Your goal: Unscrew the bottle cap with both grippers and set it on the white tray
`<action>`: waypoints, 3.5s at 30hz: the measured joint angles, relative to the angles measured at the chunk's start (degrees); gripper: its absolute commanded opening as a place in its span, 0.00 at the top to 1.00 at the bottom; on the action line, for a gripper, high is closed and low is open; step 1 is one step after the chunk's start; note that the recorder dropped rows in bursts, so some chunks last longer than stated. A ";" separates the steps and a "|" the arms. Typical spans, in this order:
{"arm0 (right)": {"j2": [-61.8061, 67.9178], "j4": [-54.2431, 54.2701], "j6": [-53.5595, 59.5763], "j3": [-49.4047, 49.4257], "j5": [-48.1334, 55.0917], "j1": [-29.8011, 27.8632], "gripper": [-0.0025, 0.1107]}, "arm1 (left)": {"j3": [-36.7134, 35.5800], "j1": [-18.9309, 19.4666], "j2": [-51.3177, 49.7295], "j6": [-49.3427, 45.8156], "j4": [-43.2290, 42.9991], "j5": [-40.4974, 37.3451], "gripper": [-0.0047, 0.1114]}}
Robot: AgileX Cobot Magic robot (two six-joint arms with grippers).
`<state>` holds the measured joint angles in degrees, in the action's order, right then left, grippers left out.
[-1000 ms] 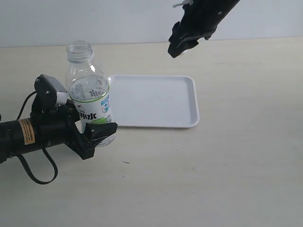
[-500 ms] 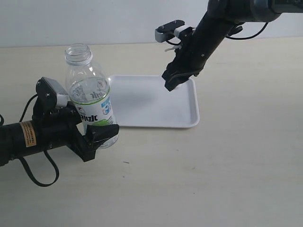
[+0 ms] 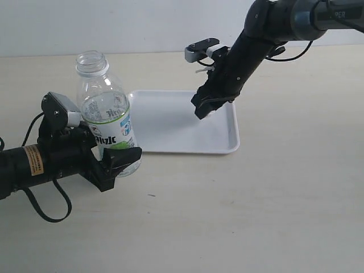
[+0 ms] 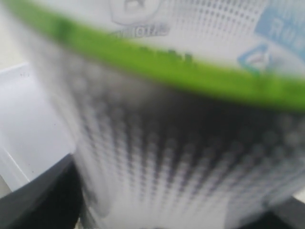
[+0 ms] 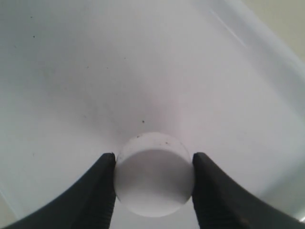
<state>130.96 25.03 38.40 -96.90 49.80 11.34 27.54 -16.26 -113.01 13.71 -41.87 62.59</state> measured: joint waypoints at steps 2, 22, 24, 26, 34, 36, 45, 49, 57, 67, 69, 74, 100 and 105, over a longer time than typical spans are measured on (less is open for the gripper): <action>0.56 0.44 0.12 0.00 0.00 0.00 0.98 | 0.00 0.00 0.00 0.00 0.00 0.00 0.96; 1.38 0.37 1.64 0.00 0.36 0.00 0.32 | 0.00 0.00 0.00 0.00 0.00 0.00 0.96; 1.38 0.28 1.64 0.00 0.23 0.00 0.32 | 0.00 0.00 0.00 0.00 0.00 0.00 0.96; 1.38 0.28 1.64 0.00 0.09 0.00 0.32 | 0.00 0.00 0.00 0.00 0.00 0.00 0.96; -2.16 0.28 1.64 0.00 -0.22 0.00 0.36 | 0.00 0.00 -0.13 0.00 0.48 -2.74 0.96; -4.78 1.11 1.64 0.00 -0.22 0.00 0.36 | 0.00 0.00 -1.40 0.00 0.71 -2.49 0.96; -8.08 1.86 1.74 0.00 -0.22 0.00 0.36 | 0.22 0.00 -3.68 -0.43 0.94 -1.31 0.95; -8.08 1.86 1.74 0.00 -0.19 0.00 0.36 | 0.97 0.00 -4.50 -0.81 1.08 -0.98 0.82; -8.08 1.86 1.85 0.00 -0.19 0.00 0.36 | 0.96 0.00 -4.64 -1.32 1.32 -0.75 0.47; -8.08 1.86 1.95 0.00 -0.19 0.00 0.36 | 0.96 0.00 -4.64 -4.48 -2.00 2.01 0.19; -8.12 1.86 1.95 0.00 -0.19 0.00 0.36 | 0.96 0.00 -4.64 -4.48 -2.10 2.45 0.19; -8.12 1.86 1.95 0.00 0.48 0.00 0.36 | 0.66 0.00 -3.95 -4.78 -2.24 3.12 0.19; -18.46 6.09 -0.85 0.00 7.72 0.00 0.83 | -12.84 0.00 6.89 -14.53 7.56 3.39 0.20; -19.46 6.20 -0.96 0.00 10.59 0.00 0.98 | -16.41 0.00 11.60 -15.74 9.41 3.39 0.35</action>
<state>111.50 31.23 37.44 -96.90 60.39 11.34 11.13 -16.26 -101.41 -2.03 -32.46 65.97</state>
